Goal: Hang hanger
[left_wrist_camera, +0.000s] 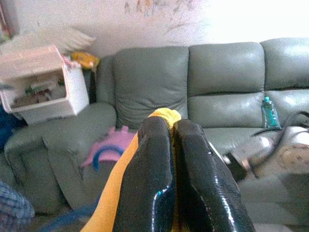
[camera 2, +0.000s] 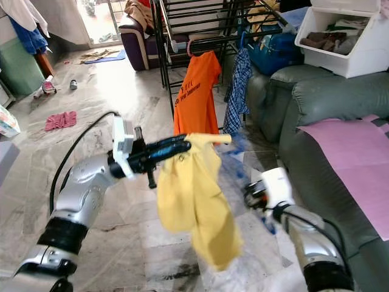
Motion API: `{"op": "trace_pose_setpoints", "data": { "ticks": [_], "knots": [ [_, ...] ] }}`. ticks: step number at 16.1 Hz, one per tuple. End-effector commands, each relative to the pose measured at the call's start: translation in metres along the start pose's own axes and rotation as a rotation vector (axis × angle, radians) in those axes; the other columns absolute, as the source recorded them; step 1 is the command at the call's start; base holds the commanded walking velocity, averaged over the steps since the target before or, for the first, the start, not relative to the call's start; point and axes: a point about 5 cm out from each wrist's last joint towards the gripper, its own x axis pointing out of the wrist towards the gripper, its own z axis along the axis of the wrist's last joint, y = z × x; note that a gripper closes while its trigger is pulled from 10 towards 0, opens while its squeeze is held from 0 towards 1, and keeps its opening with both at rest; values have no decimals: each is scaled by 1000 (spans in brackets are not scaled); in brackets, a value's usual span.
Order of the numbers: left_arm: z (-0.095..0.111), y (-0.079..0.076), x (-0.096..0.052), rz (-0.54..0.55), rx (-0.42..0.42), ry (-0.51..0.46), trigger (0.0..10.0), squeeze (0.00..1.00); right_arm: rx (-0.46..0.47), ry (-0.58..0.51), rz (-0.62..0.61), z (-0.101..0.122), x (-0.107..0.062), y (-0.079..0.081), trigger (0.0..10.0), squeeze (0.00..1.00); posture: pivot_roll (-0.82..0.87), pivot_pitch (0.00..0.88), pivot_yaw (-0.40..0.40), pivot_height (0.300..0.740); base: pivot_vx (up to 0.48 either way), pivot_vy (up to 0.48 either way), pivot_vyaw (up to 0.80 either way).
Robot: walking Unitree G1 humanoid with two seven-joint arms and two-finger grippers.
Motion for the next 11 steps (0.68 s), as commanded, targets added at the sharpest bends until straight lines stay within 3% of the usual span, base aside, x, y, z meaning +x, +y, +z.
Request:
{"op": "trace_pose_setpoints", "data": {
  "ticks": [1,4,5,6,8,9,11],
  "knots": [
    [2,-3,-2,-28,13,21,10000,0,15,-72,-81,14,3,-8,10000,0,-33,0,83,740,0,0,0],
    [-11,-10,-8,-27,6,78,10000,0,19,-139,-215,25,2,-25,10000,0,-34,0,79,740,0,0,0],
    [-19,-11,-11,-7,49,115,10000,0,46,-176,-220,30,0,-28,10000,0,-34,0,77,740,0,0,0],
    [-24,-11,-14,-17,99,161,10000,0,46,-206,-165,34,-1,-25,10000,0,-34,0,77,740,0,0,0],
    [-32,-14,-18,-96,108,245,10000,0,-52,-219,45,39,-7,-10,10000,0,-33,0,76,740,0,0,0],
    [-45,-18,-27,-235,275,427,10000,0,-181,-159,200,32,-16,-1,10000,0,-32,0,76,740,0,0,0],
    [-56,-13,-40,-274,310,538,10000,0,-296,-82,317,26,-26,2,10000,0,-41,0,85,740,0,0,0]
  ]
}}
